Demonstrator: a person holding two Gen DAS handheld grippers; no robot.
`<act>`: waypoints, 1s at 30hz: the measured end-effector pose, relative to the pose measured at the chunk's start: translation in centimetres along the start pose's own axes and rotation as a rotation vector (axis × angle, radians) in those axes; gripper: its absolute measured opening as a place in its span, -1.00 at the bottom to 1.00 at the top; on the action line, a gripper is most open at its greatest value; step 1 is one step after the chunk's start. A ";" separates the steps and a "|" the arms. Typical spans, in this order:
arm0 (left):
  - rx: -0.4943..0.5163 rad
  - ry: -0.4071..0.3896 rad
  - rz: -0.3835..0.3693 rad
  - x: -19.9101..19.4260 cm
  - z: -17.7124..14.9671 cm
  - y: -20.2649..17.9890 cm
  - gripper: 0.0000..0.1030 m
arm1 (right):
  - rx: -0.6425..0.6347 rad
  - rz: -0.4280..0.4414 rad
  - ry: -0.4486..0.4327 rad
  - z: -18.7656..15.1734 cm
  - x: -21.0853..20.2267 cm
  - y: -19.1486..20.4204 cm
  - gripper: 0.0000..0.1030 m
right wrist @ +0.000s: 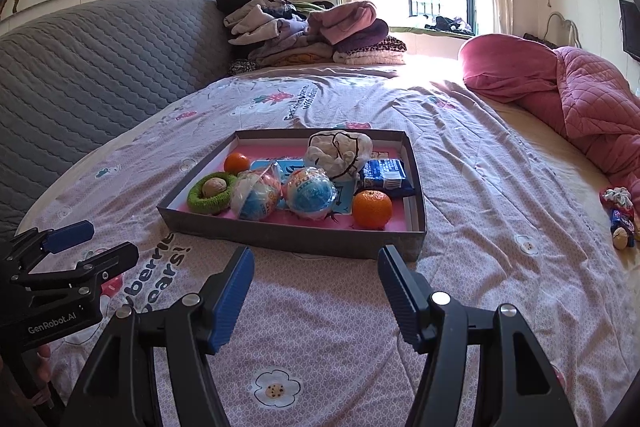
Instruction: Organize objects
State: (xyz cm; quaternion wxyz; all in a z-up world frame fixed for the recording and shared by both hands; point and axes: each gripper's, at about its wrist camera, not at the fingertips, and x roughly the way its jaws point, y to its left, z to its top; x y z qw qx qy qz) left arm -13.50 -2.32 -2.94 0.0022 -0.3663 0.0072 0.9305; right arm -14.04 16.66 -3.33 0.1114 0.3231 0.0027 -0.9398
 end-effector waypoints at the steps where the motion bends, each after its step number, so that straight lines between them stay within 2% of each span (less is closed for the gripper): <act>1: 0.001 0.008 -0.001 0.1 -0.1 0.0 0.50 | 0.000 -0.003 0.002 -0.1 0.1 0.0 0.24; 10: -0.008 0.040 0.010 1.0 -1.0 0.3 0.50 | 0.019 0.008 -0.001 -1.2 0.5 -0.2 0.24; 17: -0.013 0.065 0.012 1.8 -1.6 0.5 0.50 | 0.016 -0.009 0.030 -2.4 1.3 -0.3 0.24; 24: -0.035 0.015 0.026 2.4 -2.4 1.0 0.50 | 0.027 -0.020 0.020 -3.4 1.5 -0.5 0.24; 30: -0.042 -0.056 0.032 2.0 -2.4 1.3 0.50 | 0.039 -0.025 -0.042 -3.3 0.6 -0.8 0.24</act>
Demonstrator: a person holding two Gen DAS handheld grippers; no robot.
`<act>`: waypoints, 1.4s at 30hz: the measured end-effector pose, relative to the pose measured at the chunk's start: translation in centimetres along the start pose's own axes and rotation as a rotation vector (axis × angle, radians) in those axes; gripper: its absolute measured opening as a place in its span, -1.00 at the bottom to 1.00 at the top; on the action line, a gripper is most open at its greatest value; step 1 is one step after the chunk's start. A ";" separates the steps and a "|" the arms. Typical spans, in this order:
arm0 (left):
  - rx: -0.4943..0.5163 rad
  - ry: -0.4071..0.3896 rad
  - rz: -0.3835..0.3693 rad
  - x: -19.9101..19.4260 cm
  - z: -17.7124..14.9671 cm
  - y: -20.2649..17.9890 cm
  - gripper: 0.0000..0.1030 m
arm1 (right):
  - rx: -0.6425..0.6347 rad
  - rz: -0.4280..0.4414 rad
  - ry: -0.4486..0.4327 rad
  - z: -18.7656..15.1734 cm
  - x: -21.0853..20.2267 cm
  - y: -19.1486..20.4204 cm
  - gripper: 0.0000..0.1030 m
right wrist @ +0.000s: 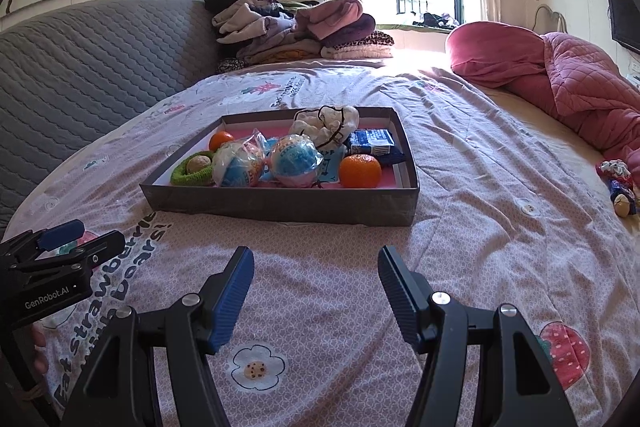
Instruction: Organize objects
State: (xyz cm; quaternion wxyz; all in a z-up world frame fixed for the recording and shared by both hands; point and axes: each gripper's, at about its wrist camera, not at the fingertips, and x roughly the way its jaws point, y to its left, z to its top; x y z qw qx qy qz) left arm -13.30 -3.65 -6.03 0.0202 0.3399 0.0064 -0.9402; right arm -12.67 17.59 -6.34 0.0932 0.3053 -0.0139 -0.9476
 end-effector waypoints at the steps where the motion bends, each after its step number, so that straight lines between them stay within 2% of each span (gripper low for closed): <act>1: 0.000 -0.006 0.002 -0.1 0.1 0.0 0.50 | 0.003 -0.003 -0.015 0.1 -0.3 -0.1 0.24; 5: 0.003 -0.033 -0.002 -0.6 0.1 -0.1 0.50 | 0.009 -0.008 -0.046 0.3 -1.0 -0.2 0.24; 14: -0.001 -0.035 -0.021 -0.8 0.0 -0.2 0.50 | -0.008 -0.011 -0.022 -0.5 -0.7 0.3 0.24; 21: 0.004 -0.015 -0.025 -0.6 -0.4 -0.3 0.50 | 0.005 -0.020 0.021 -1.1 0.1 0.0 0.24; 42: 0.012 0.003 -0.020 -0.1 -0.6 -0.5 0.50 | -0.013 -0.027 0.020 -1.2 0.0 0.2 0.24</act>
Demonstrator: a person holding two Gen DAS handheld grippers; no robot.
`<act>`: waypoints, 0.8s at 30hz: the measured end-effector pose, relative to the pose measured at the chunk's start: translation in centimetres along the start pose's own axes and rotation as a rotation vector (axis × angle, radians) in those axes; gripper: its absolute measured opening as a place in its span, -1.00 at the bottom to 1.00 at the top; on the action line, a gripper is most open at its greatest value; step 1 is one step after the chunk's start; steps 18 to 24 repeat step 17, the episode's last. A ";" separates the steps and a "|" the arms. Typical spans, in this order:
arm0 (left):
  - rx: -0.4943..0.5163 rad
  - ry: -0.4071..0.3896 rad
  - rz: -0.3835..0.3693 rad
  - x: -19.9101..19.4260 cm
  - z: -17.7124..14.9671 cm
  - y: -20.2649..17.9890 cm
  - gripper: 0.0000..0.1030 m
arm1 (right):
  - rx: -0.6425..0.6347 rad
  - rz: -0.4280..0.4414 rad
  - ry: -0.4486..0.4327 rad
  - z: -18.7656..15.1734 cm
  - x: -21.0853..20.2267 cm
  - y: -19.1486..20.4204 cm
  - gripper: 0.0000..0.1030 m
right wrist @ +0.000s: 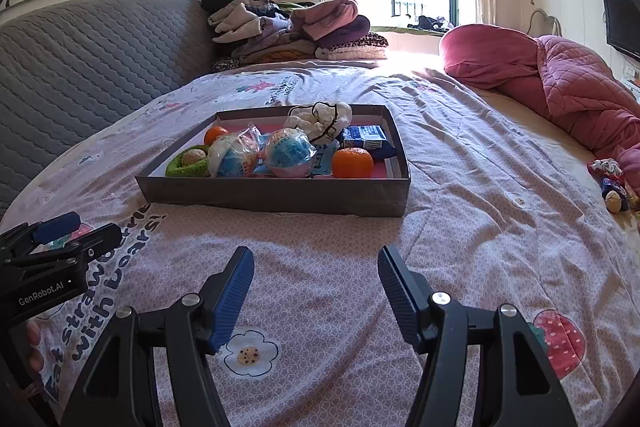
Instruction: Organize objects
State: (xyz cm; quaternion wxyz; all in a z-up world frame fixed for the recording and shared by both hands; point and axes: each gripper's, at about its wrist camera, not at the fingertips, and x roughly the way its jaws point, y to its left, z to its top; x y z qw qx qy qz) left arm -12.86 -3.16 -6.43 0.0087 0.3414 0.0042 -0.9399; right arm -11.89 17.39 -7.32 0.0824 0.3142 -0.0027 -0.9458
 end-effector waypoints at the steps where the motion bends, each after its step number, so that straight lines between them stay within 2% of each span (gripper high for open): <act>1: 0.000 0.001 0.002 0.0 0.0 0.0 0.50 | 0.000 -0.002 0.001 0.0 0.0 0.0 0.24; 24: 0.013 -0.018 0.016 -0.4 0.0 -0.2 0.50 | 0.005 -0.008 0.004 0.1 0.1 -0.2 0.24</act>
